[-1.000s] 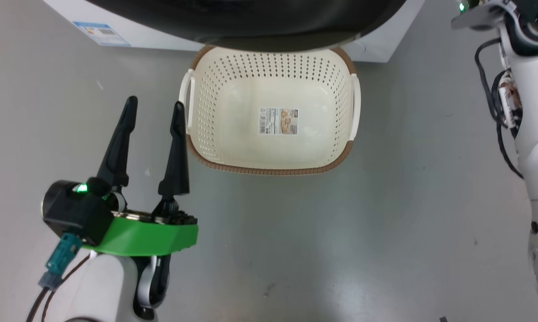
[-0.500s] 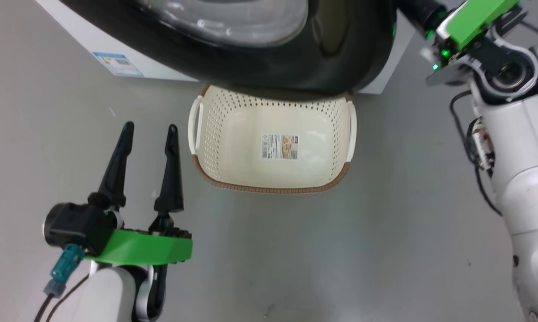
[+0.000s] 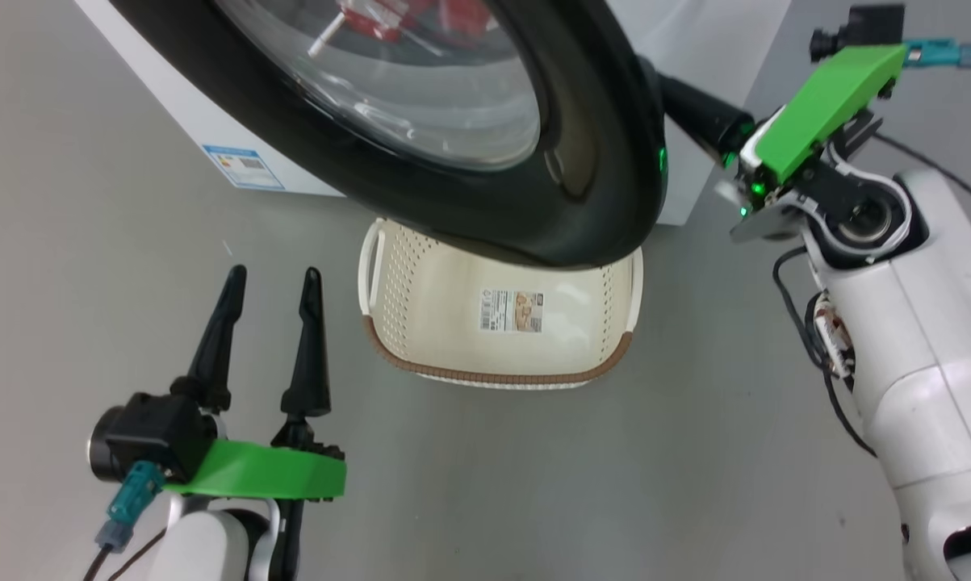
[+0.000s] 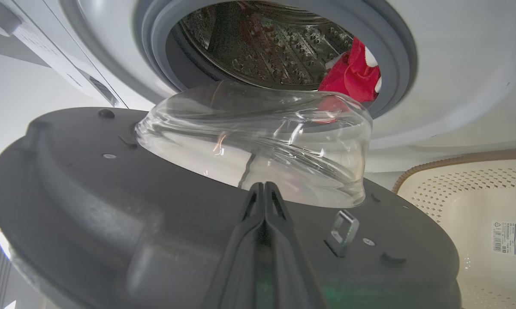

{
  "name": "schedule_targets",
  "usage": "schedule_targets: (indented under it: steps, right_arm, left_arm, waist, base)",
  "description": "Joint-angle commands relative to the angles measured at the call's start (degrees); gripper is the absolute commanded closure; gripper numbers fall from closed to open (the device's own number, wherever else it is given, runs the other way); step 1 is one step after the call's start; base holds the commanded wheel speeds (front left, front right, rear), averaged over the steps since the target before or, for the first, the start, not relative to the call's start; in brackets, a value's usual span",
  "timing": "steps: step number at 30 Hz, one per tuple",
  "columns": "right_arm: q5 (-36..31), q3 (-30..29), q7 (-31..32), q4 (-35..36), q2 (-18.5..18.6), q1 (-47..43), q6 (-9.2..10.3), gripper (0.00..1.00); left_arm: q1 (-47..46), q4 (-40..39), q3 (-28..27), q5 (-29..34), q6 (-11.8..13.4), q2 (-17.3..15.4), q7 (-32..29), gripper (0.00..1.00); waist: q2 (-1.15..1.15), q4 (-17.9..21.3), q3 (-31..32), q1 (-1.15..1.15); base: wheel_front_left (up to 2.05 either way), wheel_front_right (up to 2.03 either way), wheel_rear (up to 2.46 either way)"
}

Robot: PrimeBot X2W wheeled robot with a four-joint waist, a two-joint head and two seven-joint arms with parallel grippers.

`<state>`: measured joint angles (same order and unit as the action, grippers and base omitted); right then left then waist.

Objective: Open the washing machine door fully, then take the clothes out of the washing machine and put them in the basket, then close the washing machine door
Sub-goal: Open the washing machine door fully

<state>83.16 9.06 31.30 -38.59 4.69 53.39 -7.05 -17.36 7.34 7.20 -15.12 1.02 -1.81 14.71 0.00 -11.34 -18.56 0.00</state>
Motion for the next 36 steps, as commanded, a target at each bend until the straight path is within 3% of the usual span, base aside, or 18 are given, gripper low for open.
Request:
schedule_targets:
  steps: [1, 19, 24, 26, 27, 28, 30, 36]
  right_arm:
    - [0.49, 1.21, 0.44, 1.90, -1.67, -1.24, -0.44, 1.00]
    - [4.10, 4.98, 0.09, 2.64, -1.80, -7.10, -0.44, 1.00]
    - [1.14, 5.62, -4.22, 2.50, -1.78, -6.83, -0.44, 1.00]
    - [-0.92, 5.87, -6.93, 2.84, -1.58, -6.78, -0.44, 0.55]
    - [-1.79, 6.02, -8.10, 3.04, -1.55, -6.84, -0.44, 0.28]
    - [-2.76, 6.26, -9.21, 3.31, -1.41, -6.98, -0.44, 0.24]
    - [-4.92, 6.80, -11.78, 4.02, -1.06, -7.33, -0.44, 0.00]
    - [-10.57, 7.68, -21.00, 7.19, -0.16, -9.62, -0.44, 0.00]
  left_arm:
    - [0.69, -1.04, -1.89, 0.07, 0.37, -1.07, 0.29, 0.00]
    - [3.87, -0.18, -1.76, -0.30, 0.83, -1.07, 0.29, 0.00]
    - [3.92, -0.47, -2.20, -0.93, 0.49, -1.07, 0.29, 0.00]
    - [3.87, -0.59, -2.48, -1.19, 0.33, -1.07, 0.29, 0.00]
    - [3.83, -0.64, -2.63, -1.33, 0.22, -1.07, 0.29, 0.00]
    - [3.78, -0.69, -2.76, -1.41, 0.09, -1.07, 0.29, 0.00]
    - [3.71, -0.87, -3.10, -1.61, -0.21, -1.09, 0.29, 0.00]
    - [3.78, -1.12, -4.23, -2.09, -0.86, -1.16, 0.29, 0.00]
  waist:
    - [0.00, -0.46, 1.31, 0.00]
    - [0.00, -1.14, 5.97, 0.00]
    - [0.00, -0.46, 5.52, 0.00]
    - [0.00, 0.01, 5.24, 0.00]
    - [0.00, 0.30, 5.10, 0.00]
    - [0.00, 0.56, 4.98, 0.00]
    - [0.00, 1.27, 4.75, 0.00]
    - [0.00, 3.47, 4.46, 0.00]
  base:
    - [0.00, 0.00, 0.00]
    - [0.00, 0.00, 0.00]
    - [0.00, 0.00, 0.00]
    - [0.00, 0.00, 0.00]
    - [0.00, 0.00, 0.00]
    - [0.00, 0.00, 0.00]
    - [0.00, 0.00, 0.00]
    - [0.00, 0.00, 0.00]
